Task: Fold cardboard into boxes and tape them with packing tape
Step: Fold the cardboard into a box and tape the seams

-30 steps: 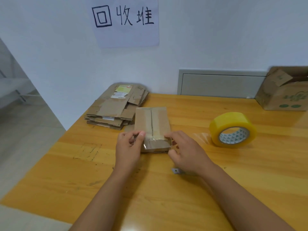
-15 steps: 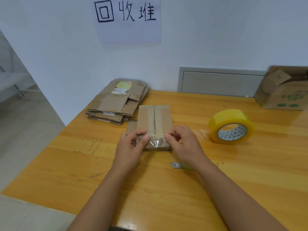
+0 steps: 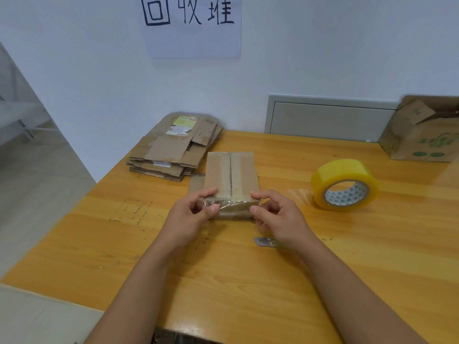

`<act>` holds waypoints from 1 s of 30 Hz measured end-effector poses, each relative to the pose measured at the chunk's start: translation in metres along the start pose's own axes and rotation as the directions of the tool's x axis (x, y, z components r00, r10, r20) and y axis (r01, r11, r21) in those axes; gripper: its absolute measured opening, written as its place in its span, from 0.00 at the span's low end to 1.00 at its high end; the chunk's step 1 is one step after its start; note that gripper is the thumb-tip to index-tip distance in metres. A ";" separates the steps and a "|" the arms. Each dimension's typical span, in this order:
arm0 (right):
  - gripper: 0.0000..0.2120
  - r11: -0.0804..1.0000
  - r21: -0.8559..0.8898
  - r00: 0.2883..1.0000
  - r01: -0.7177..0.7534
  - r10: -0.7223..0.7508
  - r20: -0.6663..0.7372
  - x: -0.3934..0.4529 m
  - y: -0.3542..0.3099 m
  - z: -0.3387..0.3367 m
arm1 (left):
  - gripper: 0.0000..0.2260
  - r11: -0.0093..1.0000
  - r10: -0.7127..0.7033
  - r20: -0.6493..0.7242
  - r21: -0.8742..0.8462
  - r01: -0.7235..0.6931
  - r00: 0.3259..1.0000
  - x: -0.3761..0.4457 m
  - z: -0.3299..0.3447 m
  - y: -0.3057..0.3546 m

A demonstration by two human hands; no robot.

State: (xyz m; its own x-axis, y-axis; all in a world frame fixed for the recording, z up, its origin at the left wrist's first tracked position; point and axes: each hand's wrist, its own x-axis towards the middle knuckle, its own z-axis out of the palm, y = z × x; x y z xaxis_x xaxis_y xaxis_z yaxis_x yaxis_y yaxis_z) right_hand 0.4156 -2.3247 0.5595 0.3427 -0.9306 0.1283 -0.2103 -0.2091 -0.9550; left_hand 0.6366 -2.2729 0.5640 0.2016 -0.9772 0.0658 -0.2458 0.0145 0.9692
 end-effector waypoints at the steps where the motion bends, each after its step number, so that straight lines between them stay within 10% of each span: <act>1: 0.13 1.000 0.010 1.000 0.009 -0.009 -0.012 0.001 0.003 0.001 | 0.16 1.000 0.010 -0.002 0.019 -0.010 1.000 0.000 0.000 -0.001; 15: 0.13 0.853 -0.440 0.945 0.282 -0.325 -0.025 0.005 0.014 0.001 | 0.13 0.746 0.436 -0.010 0.563 -0.355 0.900 0.007 0.007 -0.011; 30: 0.19 0.840 -0.360 0.913 0.407 -0.387 0.128 0.014 0.020 -0.019 | 0.23 0.910 0.279 0.022 0.314 -0.271 0.960 0.006 0.002 -0.021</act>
State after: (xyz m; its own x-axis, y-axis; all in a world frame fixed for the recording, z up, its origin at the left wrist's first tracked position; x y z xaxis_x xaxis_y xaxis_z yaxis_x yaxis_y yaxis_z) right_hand 0.3987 -2.3475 0.5475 0.5113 -0.7304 0.4529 -0.3665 -0.6620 -0.6538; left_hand 0.6413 -2.2797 0.5435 0.1040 -0.9389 0.3281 -0.5764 0.2119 0.7892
